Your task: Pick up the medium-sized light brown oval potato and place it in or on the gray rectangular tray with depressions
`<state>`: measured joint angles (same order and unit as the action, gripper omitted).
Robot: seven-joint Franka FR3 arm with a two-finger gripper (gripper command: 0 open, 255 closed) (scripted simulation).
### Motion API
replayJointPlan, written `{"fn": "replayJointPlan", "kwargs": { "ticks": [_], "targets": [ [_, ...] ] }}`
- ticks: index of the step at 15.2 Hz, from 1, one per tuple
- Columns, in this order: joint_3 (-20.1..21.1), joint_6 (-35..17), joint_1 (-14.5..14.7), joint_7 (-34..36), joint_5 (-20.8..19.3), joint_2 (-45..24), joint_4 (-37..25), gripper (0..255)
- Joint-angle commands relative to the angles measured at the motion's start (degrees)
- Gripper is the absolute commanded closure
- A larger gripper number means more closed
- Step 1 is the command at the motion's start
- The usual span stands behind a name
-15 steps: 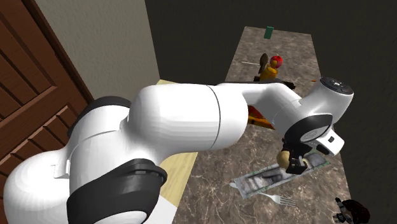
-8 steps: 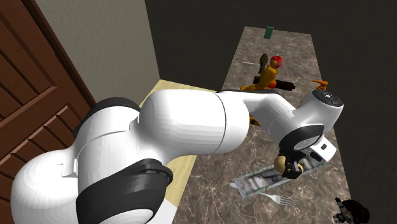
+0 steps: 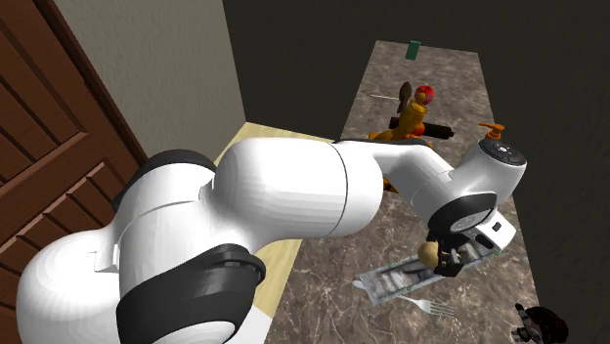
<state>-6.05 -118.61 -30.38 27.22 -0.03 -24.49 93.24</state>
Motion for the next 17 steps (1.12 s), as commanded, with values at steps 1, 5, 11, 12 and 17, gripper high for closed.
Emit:
{"fn": "replayJointPlan", "kwargs": {
  "ticks": [1,5,11,12,17],
  "targets": [
    [0.0,0.0,0.0,0.0,0.0,0.0,0.0,0],
    [0.0,0.0,0.0,0.0,0.0,0.0,0.0,0],
    [-0.1,6.3,0.2,0.1,-0.2,2.3,-4.0,0],
    [-0.1,6.3,0.2,0.1,-0.2,2.3,-4.0,0],
    [-0.1,6.3,0.2,0.1,-0.2,2.3,-4.1,0]
  ]
}}
